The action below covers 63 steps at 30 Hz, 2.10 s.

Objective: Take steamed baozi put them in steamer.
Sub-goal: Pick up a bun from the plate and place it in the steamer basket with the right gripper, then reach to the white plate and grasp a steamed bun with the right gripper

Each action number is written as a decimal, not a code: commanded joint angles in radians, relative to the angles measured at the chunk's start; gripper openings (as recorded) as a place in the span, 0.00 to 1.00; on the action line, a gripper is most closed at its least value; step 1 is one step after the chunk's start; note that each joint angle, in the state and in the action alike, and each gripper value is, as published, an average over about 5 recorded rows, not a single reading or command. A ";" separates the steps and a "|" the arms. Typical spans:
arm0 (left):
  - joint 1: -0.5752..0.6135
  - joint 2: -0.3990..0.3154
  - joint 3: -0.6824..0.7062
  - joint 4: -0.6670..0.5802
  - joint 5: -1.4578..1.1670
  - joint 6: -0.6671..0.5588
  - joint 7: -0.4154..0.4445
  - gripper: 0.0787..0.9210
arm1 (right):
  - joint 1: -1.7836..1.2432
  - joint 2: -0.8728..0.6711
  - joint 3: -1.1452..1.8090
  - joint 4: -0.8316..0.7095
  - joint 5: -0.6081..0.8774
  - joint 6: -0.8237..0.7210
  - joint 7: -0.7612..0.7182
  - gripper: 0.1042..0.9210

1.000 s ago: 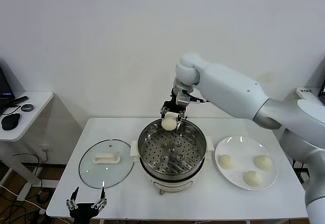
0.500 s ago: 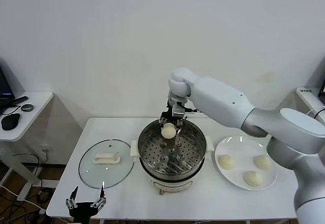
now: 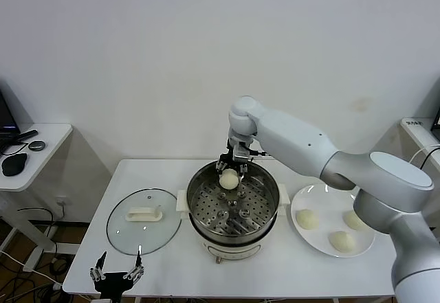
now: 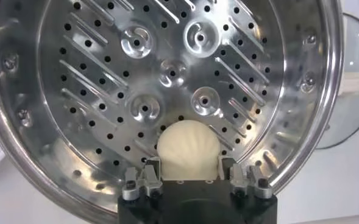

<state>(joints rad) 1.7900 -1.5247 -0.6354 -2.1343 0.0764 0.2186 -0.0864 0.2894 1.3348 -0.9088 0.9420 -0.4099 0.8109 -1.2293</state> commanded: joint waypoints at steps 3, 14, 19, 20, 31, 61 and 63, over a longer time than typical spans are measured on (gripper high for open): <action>0.000 -0.004 -0.001 0.003 0.001 0.003 0.003 0.88 | 0.025 -0.022 -0.051 0.016 0.113 -0.073 0.024 0.82; 0.004 -0.009 0.003 -0.013 0.003 0.012 0.021 0.88 | 0.181 -0.297 -0.042 0.232 0.477 -0.402 0.023 0.88; -0.032 -0.006 0.000 -0.005 -0.002 0.038 0.043 0.88 | 0.290 -0.465 -0.117 0.327 0.645 -0.762 0.125 0.88; -0.036 -0.002 0.001 -0.003 -0.003 0.041 0.046 0.88 | 0.302 -0.497 -0.124 0.343 0.668 -0.826 0.110 0.88; -0.043 0.032 -0.005 -0.010 -0.044 0.066 0.054 0.88 | 0.176 -0.876 -0.132 0.601 0.557 -1.376 -0.114 0.88; -0.021 0.011 -0.019 0.002 -0.047 0.082 0.049 0.88 | -0.517 -0.629 0.367 0.341 0.181 -1.138 0.039 0.88; -0.022 0.011 -0.019 0.005 -0.047 0.082 0.049 0.88 | -0.519 -0.623 0.369 0.334 0.181 -1.137 0.041 0.88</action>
<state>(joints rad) 1.7694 -1.5135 -0.6559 -2.1374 0.0290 0.2992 -0.0373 -0.1481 0.6660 -0.6095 1.3266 -0.1864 -0.3341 -1.2155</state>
